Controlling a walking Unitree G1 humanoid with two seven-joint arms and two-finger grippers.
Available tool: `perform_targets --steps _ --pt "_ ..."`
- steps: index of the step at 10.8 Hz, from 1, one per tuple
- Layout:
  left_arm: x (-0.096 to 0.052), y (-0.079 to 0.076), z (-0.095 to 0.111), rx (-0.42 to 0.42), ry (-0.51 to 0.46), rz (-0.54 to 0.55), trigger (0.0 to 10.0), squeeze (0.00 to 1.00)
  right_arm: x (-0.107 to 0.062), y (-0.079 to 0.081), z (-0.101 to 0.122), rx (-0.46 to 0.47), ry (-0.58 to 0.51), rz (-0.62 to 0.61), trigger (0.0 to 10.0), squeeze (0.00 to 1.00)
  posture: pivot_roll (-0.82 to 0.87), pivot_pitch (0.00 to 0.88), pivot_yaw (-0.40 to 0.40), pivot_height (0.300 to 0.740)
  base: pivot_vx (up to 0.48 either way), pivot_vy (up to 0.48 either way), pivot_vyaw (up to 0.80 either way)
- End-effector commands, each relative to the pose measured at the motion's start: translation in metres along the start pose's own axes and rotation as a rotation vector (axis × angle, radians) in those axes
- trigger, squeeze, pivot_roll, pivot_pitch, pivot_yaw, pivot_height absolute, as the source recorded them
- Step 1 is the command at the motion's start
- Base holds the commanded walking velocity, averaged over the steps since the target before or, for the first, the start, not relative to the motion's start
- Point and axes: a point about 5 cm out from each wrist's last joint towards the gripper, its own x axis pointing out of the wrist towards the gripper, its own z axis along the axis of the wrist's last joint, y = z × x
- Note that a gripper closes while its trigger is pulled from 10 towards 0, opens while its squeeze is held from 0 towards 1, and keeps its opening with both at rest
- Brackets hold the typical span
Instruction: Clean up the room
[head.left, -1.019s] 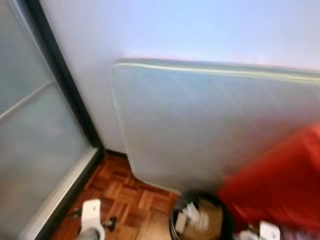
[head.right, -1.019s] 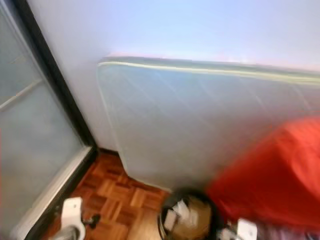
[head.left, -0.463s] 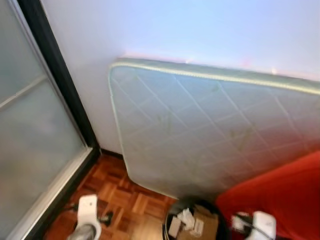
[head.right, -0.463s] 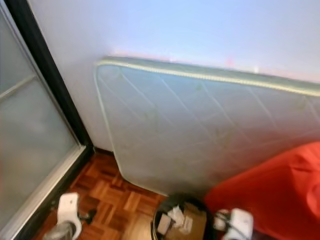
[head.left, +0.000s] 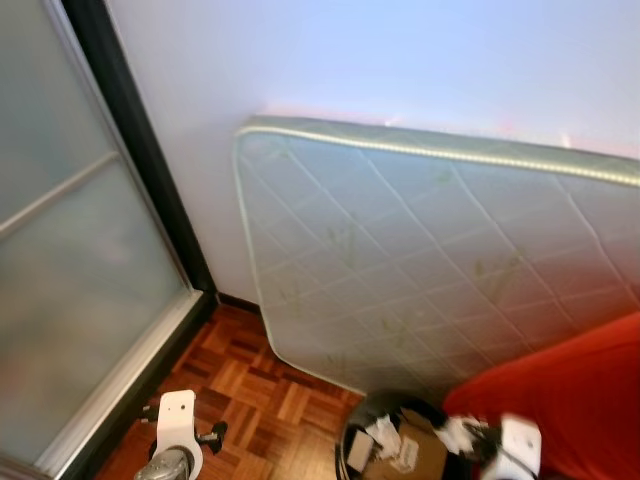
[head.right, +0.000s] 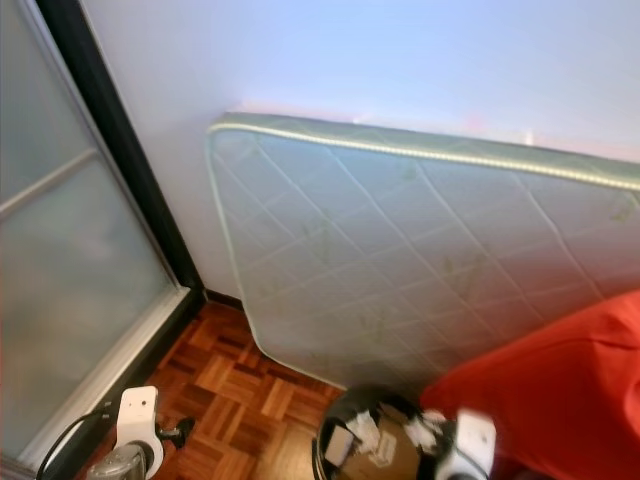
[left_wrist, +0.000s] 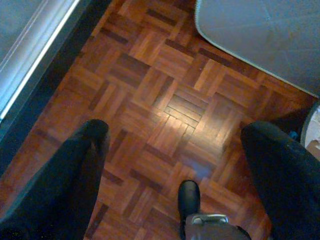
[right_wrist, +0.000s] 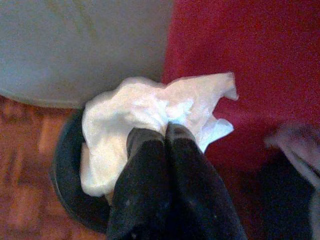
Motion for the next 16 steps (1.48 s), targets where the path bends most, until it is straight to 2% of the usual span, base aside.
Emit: perform_targets --steps 1,2,4,6,10,13,16 --pt "0.000 0.000 -0.001 0.038 0.003 -0.004 10.0 0.00 0.011 0.020 0.032 -0.022 -0.105 0.068 10.0 0.00 0.07 0.001 0.040 0.740 0.000 0.000 0.00" --pt "0.000 -0.001 0.002 0.045 -0.010 -0.008 10.0 0.00 0.013 0.027 0.038 -0.040 -0.129 0.100 10.0 0.00 0.07 0.005 0.040 0.740 0.000 0.000 0.00" --pt "0.004 -0.005 0.022 0.037 -0.086 -0.015 10.0 0.00 0.014 0.035 0.045 -0.031 -0.158 0.148 10.0 0.00 0.08 0.013 0.032 0.740 0.000 0.000 0.00" --pt "0.006 -0.010 0.036 0.033 -0.135 -0.024 10.0 0.00 0.015 0.036 0.047 -0.030 -0.163 0.153 10.0 0.00 0.08 0.014 0.030 0.740 0.000 0.000 0.00" --pt "0.005 -0.014 0.033 0.051 -0.143 -0.034 10.0 0.00 0.015 0.039 0.041 -0.050 -0.124 0.162 10.0 0.00 0.07 0.028 0.037 0.740 0.000 0.000 0.00" --pt "0.005 -0.012 0.031 0.062 -0.139 -0.033 10.0 0.00 0.015 0.038 0.040 -0.055 -0.115 0.161 10.0 0.00 0.07 0.030 0.037 0.687 0.000 0.000 0.00" --pt "0.004 -0.014 0.028 0.068 -0.135 -0.040 10.0 0.00 0.015 0.039 0.042 -0.065 -0.127 0.172 10.0 0.00 0.07 0.042 0.028 0.677 0.000 0.000 0.00"
